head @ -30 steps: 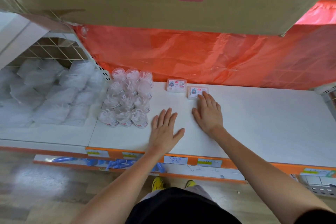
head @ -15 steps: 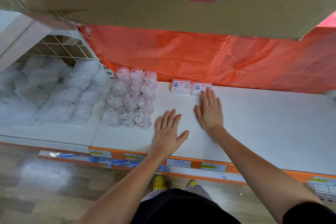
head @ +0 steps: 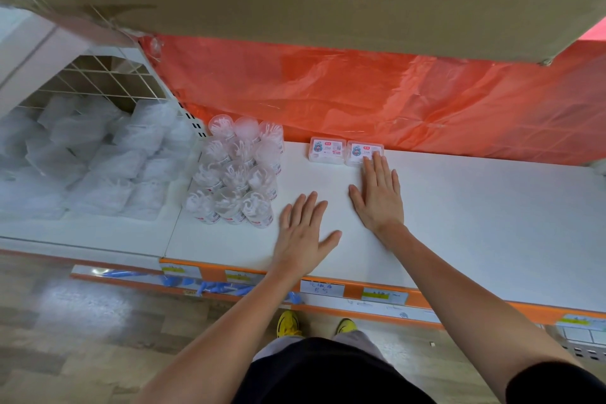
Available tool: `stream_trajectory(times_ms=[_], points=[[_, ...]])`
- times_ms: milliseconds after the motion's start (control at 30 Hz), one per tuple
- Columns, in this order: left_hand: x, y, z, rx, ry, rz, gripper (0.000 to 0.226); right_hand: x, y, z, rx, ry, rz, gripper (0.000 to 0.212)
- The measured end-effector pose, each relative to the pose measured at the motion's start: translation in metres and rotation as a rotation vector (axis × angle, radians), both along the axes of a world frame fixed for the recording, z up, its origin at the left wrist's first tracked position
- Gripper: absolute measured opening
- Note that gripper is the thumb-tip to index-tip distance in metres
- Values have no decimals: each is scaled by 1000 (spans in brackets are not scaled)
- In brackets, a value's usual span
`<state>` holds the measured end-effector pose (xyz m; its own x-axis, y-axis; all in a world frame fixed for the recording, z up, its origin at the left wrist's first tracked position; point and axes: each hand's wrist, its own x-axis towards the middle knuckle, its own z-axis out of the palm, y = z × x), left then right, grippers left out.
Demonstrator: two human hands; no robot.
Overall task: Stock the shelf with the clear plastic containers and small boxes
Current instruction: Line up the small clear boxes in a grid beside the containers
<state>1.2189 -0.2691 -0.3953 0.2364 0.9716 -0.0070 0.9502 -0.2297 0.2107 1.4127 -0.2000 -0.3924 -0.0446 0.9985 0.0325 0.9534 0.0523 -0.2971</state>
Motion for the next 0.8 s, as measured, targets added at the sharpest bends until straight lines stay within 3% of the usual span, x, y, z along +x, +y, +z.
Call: stream_trajectory(times_ms=[800], points=[[2, -1, 8, -72, 24, 30, 77, -1, -3, 8, 30, 74, -24, 71]])
